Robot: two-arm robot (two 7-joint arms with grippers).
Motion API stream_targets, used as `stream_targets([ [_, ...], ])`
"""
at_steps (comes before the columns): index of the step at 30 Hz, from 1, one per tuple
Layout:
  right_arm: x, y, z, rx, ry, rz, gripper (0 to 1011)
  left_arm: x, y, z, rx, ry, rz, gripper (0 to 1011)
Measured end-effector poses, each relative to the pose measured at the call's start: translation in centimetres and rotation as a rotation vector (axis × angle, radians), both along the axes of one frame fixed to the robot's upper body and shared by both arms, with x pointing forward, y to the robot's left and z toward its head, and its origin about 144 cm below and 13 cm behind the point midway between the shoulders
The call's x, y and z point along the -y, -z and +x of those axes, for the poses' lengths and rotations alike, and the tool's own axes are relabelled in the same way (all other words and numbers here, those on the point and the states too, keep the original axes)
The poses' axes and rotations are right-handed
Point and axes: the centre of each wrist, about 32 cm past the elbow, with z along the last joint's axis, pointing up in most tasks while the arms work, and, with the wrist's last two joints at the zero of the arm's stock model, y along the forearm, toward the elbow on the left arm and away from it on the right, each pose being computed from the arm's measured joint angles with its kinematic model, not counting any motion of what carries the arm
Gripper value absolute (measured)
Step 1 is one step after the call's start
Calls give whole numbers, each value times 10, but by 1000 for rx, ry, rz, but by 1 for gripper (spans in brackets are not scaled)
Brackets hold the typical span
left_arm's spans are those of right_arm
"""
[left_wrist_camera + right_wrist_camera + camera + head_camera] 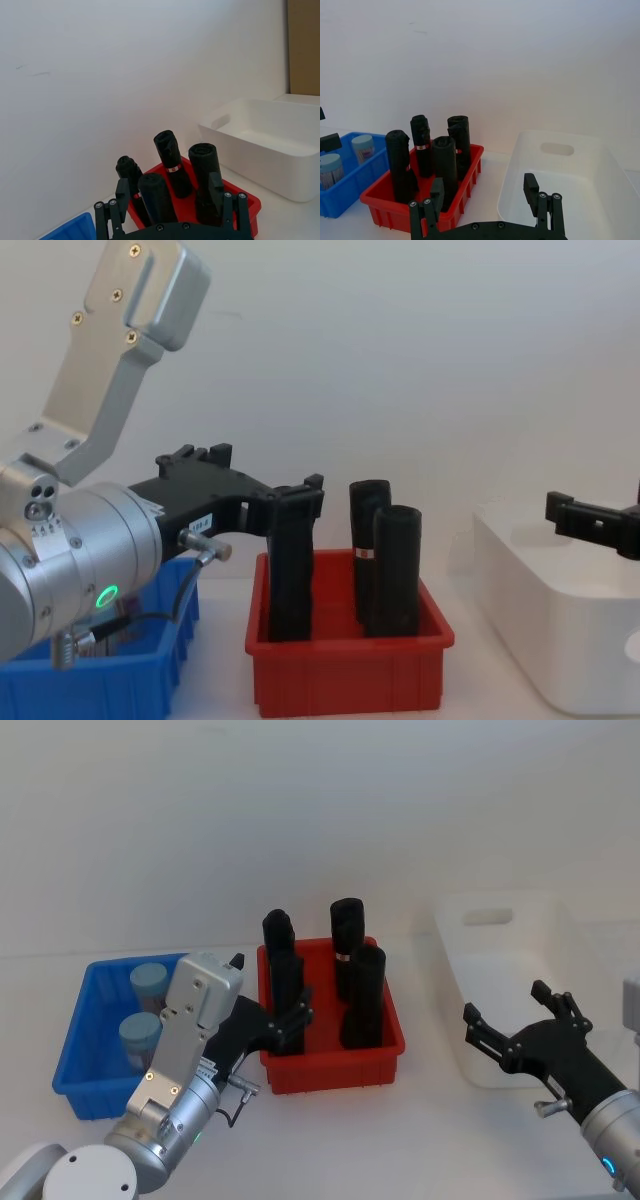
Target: Pick the cotton swabs from the blue box and place them into the white box.
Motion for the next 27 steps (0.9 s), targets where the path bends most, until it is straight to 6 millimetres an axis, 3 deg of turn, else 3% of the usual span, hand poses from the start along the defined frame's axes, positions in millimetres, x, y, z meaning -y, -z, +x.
stream_targets([
  [27,0,0,0,0,0,0,1002,0,0,0,0,0,0,1004],
])
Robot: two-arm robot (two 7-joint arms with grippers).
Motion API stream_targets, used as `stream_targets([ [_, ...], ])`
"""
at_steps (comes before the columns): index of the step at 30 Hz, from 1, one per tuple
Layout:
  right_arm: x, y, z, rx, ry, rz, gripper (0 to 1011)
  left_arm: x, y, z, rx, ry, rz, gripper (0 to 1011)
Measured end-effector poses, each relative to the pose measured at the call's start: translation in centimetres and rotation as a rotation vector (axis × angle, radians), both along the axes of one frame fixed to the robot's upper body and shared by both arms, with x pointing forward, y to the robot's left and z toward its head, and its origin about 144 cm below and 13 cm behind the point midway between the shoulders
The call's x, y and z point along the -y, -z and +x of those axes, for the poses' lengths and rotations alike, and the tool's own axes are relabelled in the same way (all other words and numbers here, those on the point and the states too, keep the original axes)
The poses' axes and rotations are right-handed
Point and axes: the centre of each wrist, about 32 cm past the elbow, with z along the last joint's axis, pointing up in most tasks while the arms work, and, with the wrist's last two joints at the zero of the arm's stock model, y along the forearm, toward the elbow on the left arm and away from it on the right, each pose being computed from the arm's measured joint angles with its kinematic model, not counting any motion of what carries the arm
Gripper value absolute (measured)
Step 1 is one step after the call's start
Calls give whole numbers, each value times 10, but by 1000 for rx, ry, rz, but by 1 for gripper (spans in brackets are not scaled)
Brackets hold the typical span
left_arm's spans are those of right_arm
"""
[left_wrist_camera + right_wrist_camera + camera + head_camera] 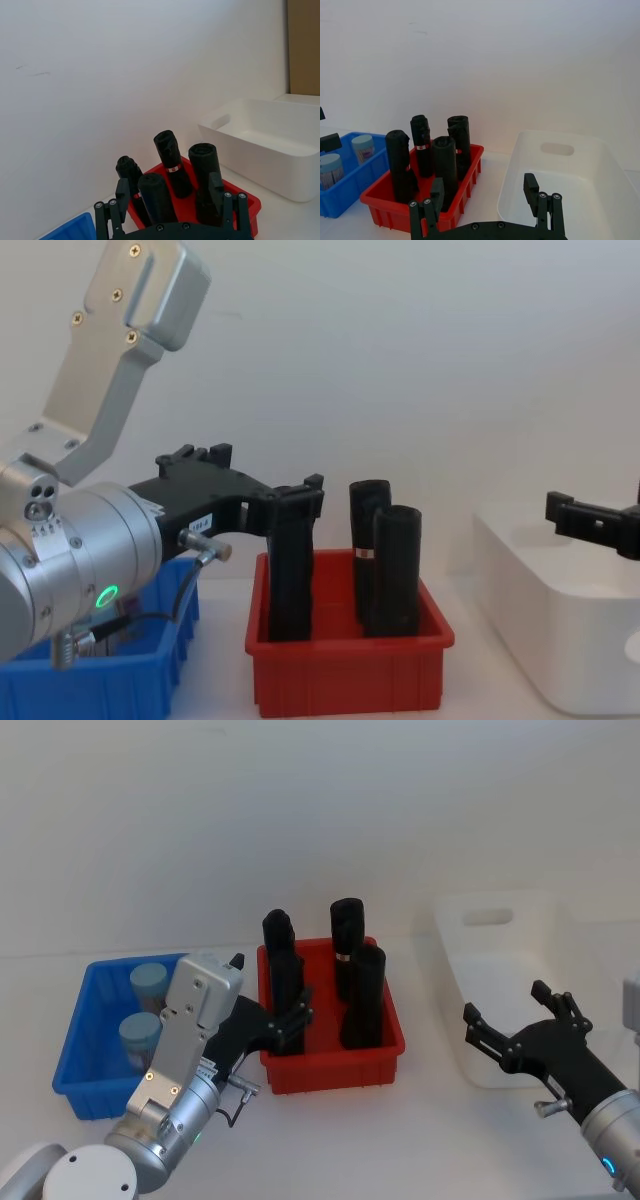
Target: Pick the cotton swabs from the blue box and place them into the white box.
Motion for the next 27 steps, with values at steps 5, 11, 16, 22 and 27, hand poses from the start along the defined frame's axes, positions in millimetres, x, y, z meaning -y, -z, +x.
stream_targets([
  [5,0,0,0,0,0,0,1002,0,0,0,0,0,0,1004],
  [11,0,0,0,0,0,0,1002,0,0,0,0,0,0,1004],
  [16,0,0,0,0,0,0,1002,0,0,0,0,0,0,1004],
  [22,0,0,0,0,0,0,1002,0,0,0,0,0,0,1004],
  [27,0,0,0,0,0,0,1002,0,0,0,0,0,0,1004],
])
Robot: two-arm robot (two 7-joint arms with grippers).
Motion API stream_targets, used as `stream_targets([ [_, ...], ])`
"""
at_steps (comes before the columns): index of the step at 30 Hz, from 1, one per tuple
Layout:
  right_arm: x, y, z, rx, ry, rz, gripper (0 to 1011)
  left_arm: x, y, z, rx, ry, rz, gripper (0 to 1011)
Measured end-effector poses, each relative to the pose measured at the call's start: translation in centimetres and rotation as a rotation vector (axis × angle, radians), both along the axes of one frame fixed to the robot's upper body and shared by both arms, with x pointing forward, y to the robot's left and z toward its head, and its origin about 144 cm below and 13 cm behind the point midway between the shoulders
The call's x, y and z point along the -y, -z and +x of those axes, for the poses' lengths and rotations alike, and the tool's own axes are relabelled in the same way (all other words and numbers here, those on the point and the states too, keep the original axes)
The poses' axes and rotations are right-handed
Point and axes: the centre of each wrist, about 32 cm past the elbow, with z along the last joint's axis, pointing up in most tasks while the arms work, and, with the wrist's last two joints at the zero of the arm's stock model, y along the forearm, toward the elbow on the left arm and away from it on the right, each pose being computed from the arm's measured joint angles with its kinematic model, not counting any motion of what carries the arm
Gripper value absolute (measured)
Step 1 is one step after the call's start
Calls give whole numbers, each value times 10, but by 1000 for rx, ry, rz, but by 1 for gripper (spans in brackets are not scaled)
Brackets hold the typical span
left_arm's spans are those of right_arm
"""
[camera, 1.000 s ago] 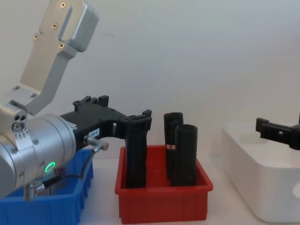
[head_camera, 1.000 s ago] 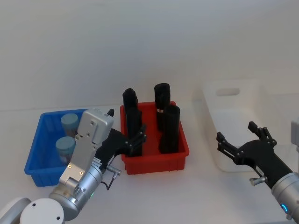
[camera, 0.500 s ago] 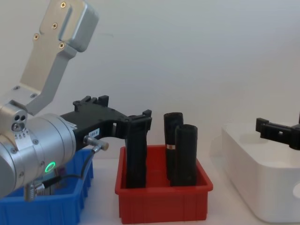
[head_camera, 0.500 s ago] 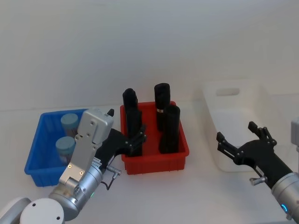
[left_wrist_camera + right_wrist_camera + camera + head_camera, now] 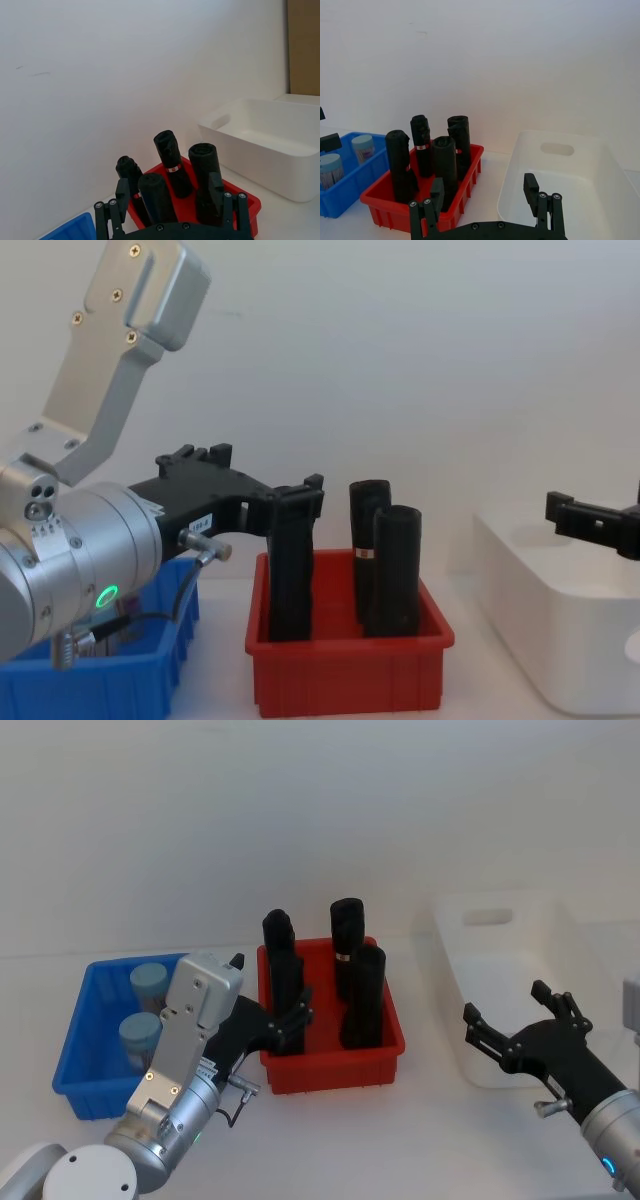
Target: Pick the cotton swabs from the blue box and place them into the white box.
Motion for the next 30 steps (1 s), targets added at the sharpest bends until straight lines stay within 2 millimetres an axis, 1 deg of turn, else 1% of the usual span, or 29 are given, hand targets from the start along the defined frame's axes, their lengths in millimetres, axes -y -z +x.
stream_targets([
  [18,0,0,0,0,0,0,1002,-3,0,3,-6,0,-5,1004],
  [30,0,0,0,0,0,0,1002,-18,-1,20,-50,0,-28,1004],
])
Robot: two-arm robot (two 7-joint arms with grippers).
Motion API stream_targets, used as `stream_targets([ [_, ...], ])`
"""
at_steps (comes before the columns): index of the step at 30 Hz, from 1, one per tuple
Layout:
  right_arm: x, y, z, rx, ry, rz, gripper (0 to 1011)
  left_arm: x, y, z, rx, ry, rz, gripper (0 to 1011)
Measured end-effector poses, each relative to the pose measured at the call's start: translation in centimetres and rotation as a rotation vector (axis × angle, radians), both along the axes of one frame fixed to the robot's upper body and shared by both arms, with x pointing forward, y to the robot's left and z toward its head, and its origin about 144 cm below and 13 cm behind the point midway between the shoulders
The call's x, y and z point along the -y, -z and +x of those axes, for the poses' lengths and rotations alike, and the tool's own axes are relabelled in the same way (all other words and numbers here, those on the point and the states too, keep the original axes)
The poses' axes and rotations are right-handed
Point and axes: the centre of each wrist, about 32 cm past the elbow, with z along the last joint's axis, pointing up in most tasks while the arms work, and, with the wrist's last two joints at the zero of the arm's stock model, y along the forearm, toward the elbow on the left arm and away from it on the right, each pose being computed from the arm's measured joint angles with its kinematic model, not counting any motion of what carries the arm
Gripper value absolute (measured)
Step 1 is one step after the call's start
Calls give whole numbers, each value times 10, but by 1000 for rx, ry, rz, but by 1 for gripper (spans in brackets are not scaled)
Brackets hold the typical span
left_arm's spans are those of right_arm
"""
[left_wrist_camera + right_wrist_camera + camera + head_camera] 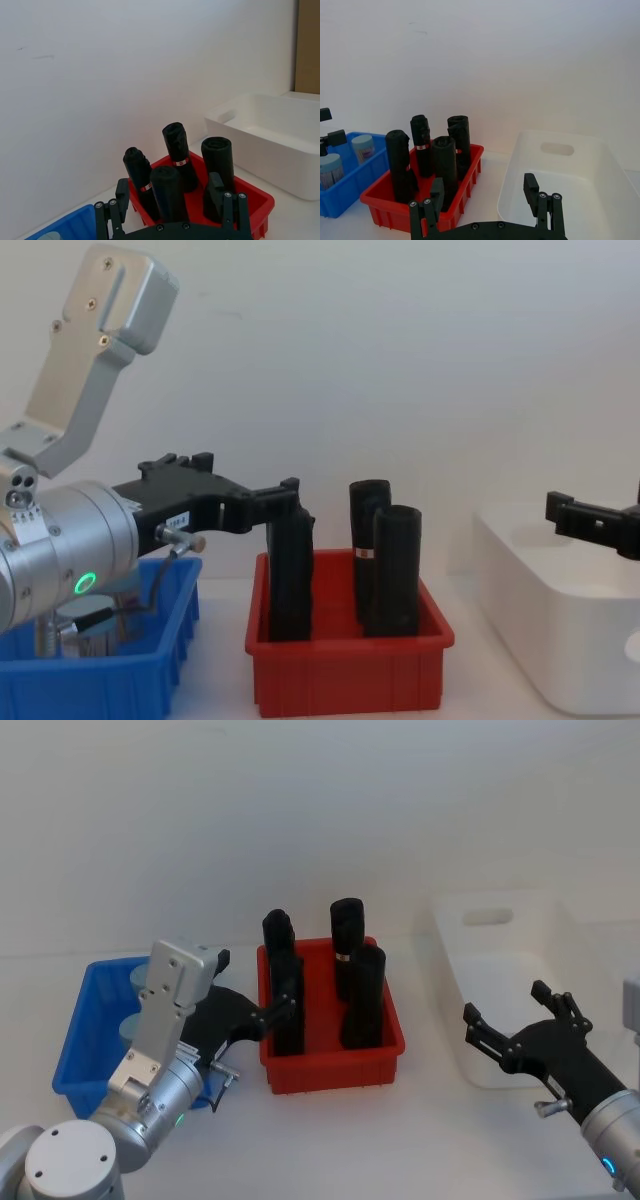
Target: Pick the cotton swabs from the blue box and place them into the white box.
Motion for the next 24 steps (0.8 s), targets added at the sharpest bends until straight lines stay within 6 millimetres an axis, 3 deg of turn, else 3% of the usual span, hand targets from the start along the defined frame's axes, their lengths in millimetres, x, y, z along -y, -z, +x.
stream_targets([
  [24,0,0,0,0,0,0,1002,-42,4,31,-174,-188,-25,1004],
])
